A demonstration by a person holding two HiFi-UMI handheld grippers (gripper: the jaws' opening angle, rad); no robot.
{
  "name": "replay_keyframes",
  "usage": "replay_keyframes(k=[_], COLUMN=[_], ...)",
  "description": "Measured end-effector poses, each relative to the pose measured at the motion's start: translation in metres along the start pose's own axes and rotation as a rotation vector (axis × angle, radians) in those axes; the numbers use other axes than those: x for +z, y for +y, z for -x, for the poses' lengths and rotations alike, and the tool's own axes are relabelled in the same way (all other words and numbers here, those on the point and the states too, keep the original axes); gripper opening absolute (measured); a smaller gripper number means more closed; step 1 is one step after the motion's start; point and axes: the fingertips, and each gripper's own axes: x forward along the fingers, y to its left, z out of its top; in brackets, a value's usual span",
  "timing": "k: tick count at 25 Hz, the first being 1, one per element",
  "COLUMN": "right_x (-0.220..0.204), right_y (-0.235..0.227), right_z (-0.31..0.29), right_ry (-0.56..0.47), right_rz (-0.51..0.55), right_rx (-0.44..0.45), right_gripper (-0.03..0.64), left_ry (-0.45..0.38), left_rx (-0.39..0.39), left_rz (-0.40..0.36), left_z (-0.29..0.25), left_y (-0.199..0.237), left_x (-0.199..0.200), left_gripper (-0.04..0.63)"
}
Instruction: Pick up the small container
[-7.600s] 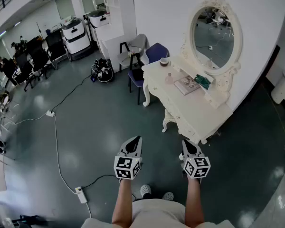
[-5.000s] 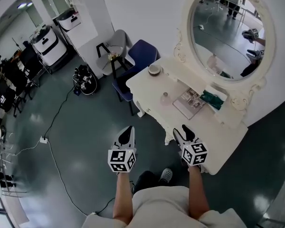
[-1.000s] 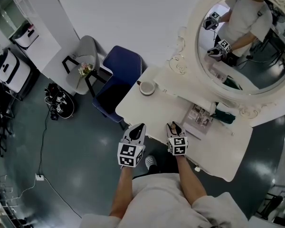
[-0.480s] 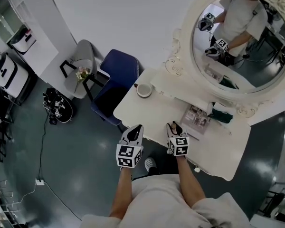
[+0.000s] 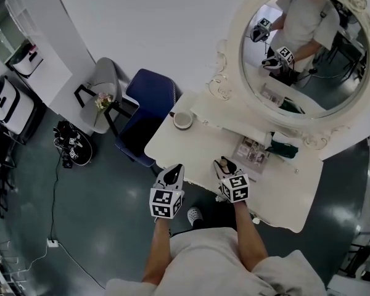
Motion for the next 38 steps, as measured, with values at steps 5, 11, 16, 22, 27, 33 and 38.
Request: replay_keyframes(k=[5, 11, 16, 22, 27, 33, 38], right_x=[0.026, 0.066, 0.092, 0.117, 0.125, 0.128, 0.131], right_y=[0.004, 0.005, 0.002, -0.004, -0.004, -0.003, -0.005], right_z=[0.01, 0.025, 0.04, 0.057, 0.066, 0.07, 0.073], right_ry=[-0.01, -0.092, -0.106, -0.133, -0.145, -0.159, -0.18], right_rz=[0.012, -0.018, -0.009, 0.011, 0.016, 0.003, -0.043], right_rx=[0.036, 0.052, 0.038, -0.001, -0.013, -0.009, 0.002], right_gripper=[0.133, 0.133, 0.133, 0.133, 0.133, 0.135, 0.135], left_ry=[-0.003, -0.018, -0.03, -0.067, -0.057, -0.069, -0.029], left_rx=[-0.001, 0.013, 0.025, 0.048, 0.072, 0.068, 0.065], left_rz=[0.003, 0.012, 0.014, -0.003, 0.024, 0.016, 0.043], left_z=[0.002, 0.005, 0.006, 0.016, 0.023, 0.026, 0.023], left_y=[0.0, 0.008, 0.01, 0.013, 0.016, 0.015, 0.015], left_x=[0.001, 0.007, 0.014, 0.042, 0.056, 0.061, 0.056], left_gripper=[0.029, 0.029, 0.029, 0.029, 0.029, 0.029, 0.029])
